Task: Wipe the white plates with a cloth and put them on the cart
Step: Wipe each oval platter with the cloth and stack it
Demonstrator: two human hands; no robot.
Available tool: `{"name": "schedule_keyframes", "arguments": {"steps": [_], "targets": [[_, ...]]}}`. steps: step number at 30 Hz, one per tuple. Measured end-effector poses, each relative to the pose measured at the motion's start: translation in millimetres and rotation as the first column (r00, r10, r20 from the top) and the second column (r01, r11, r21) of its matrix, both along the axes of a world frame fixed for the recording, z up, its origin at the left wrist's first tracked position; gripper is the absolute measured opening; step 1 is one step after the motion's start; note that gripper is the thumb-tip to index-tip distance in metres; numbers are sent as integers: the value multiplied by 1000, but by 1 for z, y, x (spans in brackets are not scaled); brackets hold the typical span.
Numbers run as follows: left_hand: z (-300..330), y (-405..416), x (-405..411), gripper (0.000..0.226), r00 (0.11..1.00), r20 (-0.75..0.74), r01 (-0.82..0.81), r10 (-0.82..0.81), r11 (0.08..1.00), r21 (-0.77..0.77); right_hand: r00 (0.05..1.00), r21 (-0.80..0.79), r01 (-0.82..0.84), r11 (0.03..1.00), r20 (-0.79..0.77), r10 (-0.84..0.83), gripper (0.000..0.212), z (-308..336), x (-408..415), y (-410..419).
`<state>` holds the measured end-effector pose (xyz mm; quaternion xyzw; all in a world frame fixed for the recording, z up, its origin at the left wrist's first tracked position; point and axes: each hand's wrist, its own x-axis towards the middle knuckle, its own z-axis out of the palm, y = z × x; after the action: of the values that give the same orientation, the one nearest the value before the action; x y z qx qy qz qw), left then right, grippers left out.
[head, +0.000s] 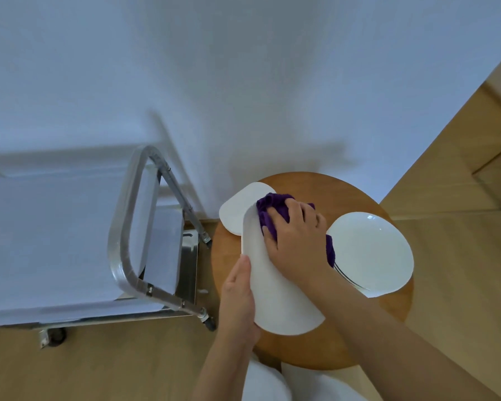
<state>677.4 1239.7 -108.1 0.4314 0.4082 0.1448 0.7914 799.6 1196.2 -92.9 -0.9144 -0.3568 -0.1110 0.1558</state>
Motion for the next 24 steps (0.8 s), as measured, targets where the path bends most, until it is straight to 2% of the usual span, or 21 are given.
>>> {"name": "schedule_keyframes", "arguments": {"steps": [3, 7, 12, 15, 18, 21, 22, 24], "targets": [[7, -4, 3, 27, 1000, -13, -26, 27, 998, 53, 990, -64, 113, 992, -72, -118, 41, 6, -3, -1], [18, -6, 5, 27, 1000, -21, -22, 23, 997, 80, 964, -251, 194, 948, -131, -232, 54, 11, -10, 0], [21, 5, 6, 22, 995, -59, -74, 82, 988, 133, 970, -298, 153, 942, -136, -200, 51, 19, -34, -8], [22, 14, 4, 33, 991, -61, -114, 121, 986, 118, 976, -316, 68, 946, -175, -129, 53, 27, -53, -13], [22, 20, 2, 40, 988, 14, -155, 156, 987, -45, 990, -190, -37, 981, -140, 10, 53, 35, -61, -23], [23, 26, -1, 49, 980, 98, -138, 171, 949, -283, 961, -94, -270, 958, -89, 262, 33, 36, -72, -36], [24, 27, -2, 51, 983, 86, -124, 161, 937, -328, 942, -80, -333, 940, -65, 328, 28, 36, -76, -38], [24, 30, -5, 53, 992, 26, -107, 122, 941, -321, 913, -99, -408, 908, -43, 406, 27, 38, -82, -39]]}}
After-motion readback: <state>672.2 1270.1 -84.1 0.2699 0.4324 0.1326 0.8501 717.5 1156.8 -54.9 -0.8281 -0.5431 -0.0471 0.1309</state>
